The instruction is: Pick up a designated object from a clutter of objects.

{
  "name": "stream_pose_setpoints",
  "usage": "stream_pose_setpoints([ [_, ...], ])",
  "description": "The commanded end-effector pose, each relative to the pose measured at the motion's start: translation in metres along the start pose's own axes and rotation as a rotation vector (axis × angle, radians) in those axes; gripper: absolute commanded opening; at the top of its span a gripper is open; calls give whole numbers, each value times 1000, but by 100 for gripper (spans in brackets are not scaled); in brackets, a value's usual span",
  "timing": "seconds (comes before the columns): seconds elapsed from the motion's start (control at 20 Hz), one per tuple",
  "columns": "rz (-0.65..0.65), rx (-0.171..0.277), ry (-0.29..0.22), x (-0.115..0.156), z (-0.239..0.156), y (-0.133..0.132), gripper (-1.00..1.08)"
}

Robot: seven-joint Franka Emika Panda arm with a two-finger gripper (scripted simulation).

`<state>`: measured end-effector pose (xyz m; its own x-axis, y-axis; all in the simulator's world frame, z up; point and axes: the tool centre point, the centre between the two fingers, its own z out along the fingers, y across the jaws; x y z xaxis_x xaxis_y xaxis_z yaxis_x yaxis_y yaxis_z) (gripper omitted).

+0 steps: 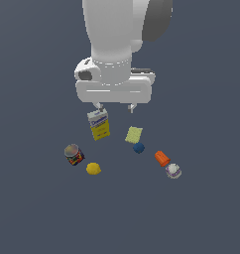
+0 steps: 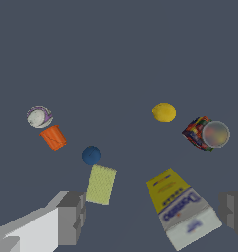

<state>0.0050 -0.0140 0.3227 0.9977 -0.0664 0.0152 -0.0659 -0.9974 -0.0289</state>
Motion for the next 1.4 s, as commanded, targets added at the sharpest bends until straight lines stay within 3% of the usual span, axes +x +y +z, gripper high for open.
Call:
stream_pose_setpoints([
  [0.0, 0, 0, 0, 0, 0, 0, 100],
  [0.75, 19, 10, 24, 5, -18, 14, 100],
  [1.35, -93, -4, 17, 32, 27, 31, 100],
])
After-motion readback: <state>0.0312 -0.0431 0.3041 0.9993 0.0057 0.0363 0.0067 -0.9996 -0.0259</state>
